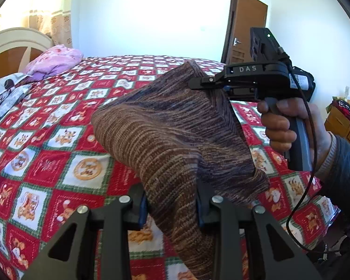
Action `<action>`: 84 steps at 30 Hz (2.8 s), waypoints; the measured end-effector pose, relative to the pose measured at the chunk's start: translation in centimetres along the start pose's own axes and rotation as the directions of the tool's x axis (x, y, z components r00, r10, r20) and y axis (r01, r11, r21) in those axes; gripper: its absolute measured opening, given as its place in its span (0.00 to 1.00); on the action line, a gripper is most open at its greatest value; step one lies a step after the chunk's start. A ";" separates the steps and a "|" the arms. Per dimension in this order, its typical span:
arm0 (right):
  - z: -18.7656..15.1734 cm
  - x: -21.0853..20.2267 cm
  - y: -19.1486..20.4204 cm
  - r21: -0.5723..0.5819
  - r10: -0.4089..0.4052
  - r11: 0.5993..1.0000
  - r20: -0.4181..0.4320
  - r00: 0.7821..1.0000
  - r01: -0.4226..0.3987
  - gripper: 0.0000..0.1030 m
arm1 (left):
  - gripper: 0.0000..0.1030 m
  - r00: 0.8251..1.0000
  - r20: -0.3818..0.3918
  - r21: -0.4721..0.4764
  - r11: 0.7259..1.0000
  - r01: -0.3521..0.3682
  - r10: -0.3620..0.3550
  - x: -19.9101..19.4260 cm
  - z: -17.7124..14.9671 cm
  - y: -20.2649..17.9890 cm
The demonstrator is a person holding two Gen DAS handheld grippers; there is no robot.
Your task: Fold small clothes
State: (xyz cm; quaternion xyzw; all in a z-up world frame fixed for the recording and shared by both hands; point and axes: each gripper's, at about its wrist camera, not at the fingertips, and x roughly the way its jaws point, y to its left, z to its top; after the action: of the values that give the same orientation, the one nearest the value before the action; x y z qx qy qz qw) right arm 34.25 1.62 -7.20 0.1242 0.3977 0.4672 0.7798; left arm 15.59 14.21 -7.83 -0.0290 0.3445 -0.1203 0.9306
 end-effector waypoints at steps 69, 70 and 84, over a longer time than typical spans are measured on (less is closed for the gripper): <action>-12.5 3.0 3.5 -0.075 0.024 0.996 -0.199 0.980 -0.040 0.59 | 1.00 0.948 -0.035 -0.178 0.932 -0.317 0.316 1.3 -7.1 10.3; -12.5 2.9 3.6 -0.078 0.019 0.996 -0.198 0.980 -0.035 0.59 | 1.00 0.949 -0.037 -0.196 0.929 -0.314 0.313 1.1 -7.1 10.5; -13.6 -7.2 11.1 -0.282 -0.333 0.892 0.115 0.936 0.352 0.60 | 1.00 0.931 0.108 -0.089 0.936 -0.340 0.348 -8.2 -3.8 4.0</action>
State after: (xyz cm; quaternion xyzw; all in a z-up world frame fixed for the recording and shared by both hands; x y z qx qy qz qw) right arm 15.41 -0.81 -6.21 -0.0519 0.3131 0.3728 0.8720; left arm 7.94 20.21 -6.02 -0.0075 0.2907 0.0583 0.9550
